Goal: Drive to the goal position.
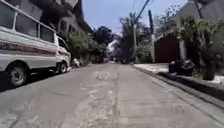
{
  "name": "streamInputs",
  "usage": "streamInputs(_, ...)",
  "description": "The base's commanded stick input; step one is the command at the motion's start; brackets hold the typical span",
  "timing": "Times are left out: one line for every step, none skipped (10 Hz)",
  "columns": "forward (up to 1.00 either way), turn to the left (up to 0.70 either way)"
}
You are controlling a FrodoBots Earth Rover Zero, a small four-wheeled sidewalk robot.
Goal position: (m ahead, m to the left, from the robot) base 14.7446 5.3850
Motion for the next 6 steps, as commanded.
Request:
streamInputs(1.00, 0.00)
streamInputs(1.00, 0.00)
streamInputs(1.00, 0.00)
streamInputs(1.00, 0.00)
streamInputs(1.00, 0.00)
streamInputs(1.00, 0.00)
